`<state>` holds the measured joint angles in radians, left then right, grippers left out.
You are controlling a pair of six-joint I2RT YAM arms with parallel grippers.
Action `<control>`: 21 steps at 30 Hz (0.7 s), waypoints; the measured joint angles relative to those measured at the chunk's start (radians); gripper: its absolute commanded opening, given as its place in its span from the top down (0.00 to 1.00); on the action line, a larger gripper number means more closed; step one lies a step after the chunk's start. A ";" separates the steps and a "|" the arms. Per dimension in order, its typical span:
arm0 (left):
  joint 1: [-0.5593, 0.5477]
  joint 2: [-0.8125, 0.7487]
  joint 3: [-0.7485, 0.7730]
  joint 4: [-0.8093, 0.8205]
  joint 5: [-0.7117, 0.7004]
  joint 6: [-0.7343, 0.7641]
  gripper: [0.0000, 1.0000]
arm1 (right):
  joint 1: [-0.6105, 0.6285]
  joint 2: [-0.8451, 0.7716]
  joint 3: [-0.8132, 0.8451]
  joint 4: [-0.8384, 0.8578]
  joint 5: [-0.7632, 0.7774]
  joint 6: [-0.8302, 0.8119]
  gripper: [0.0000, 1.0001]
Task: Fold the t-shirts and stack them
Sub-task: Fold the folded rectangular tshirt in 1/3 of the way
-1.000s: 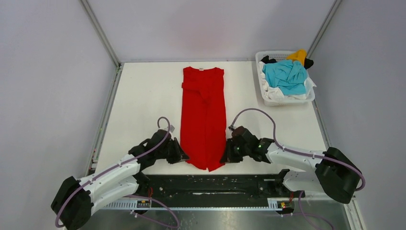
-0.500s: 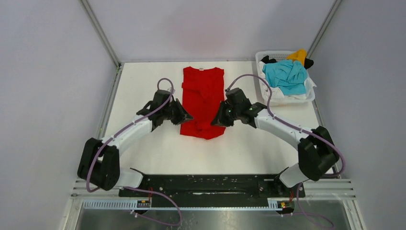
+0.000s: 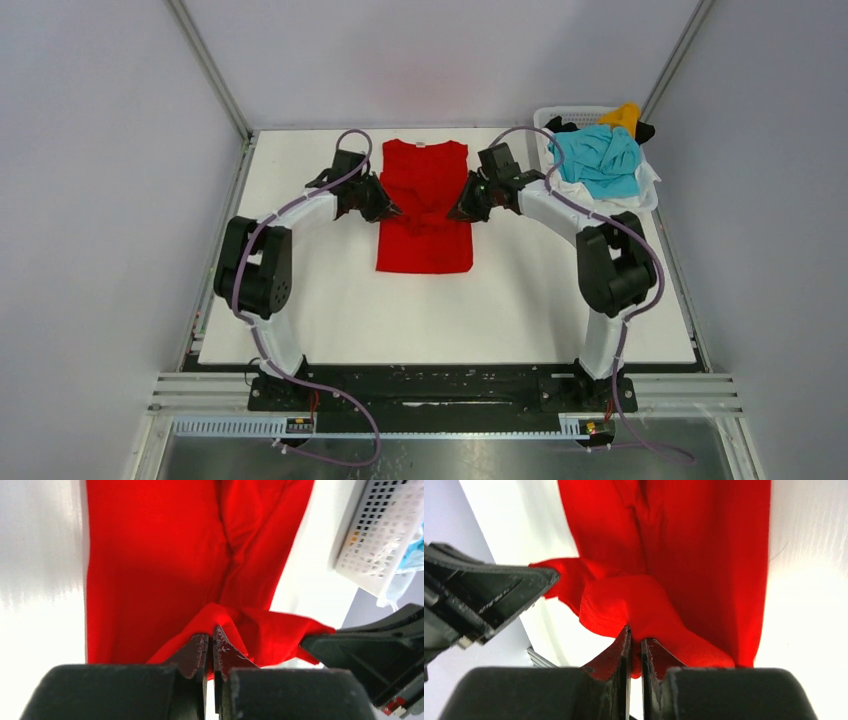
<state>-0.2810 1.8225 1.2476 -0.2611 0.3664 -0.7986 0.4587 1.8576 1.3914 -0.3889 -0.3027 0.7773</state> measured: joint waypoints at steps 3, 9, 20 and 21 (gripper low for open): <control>0.001 0.014 0.014 -0.026 -0.029 0.009 0.97 | -0.019 0.074 0.047 0.000 -0.010 -0.002 0.84; 0.011 0.082 0.117 -0.082 -0.112 0.016 0.94 | -0.059 0.156 0.090 0.007 -0.023 0.000 0.70; 0.018 0.092 0.151 -0.141 -0.184 0.027 0.01 | -0.086 0.163 0.135 0.029 -0.070 -0.054 0.00; 0.018 0.070 0.134 -0.140 -0.193 0.029 0.01 | -0.086 0.148 0.115 0.039 -0.067 -0.063 0.01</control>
<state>-0.2626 1.8923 1.3815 -0.4015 0.1734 -0.7696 0.3729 2.0056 1.5066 -0.3500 -0.3698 0.7147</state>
